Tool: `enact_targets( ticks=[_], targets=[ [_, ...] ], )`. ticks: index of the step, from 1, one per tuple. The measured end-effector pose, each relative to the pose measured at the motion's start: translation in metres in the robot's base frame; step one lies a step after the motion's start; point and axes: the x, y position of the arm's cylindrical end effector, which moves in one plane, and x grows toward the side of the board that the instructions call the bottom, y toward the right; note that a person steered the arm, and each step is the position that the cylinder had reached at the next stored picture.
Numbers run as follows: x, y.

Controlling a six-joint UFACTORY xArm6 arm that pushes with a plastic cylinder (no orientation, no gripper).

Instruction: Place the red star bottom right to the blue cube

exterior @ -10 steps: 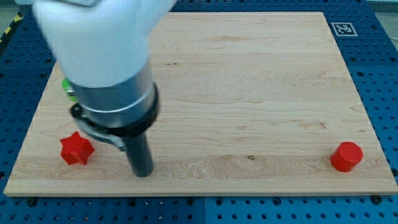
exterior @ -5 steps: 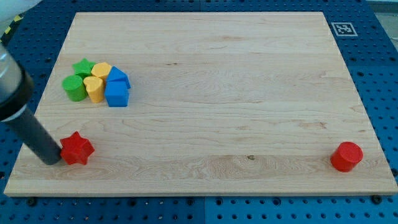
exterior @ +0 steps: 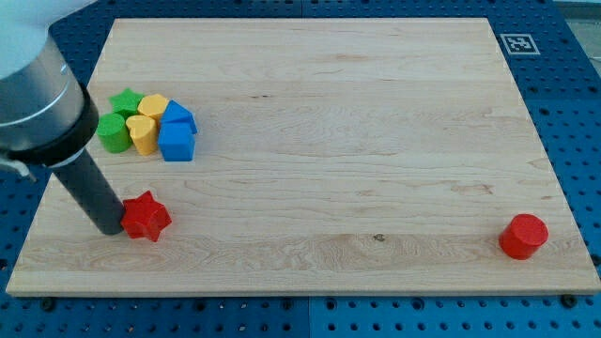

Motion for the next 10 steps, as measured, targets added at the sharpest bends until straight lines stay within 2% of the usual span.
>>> enact_targets(
  ticks=[7,10],
  targets=[
    [-0.016,0.151],
    [-0.013,0.152]
  ],
)
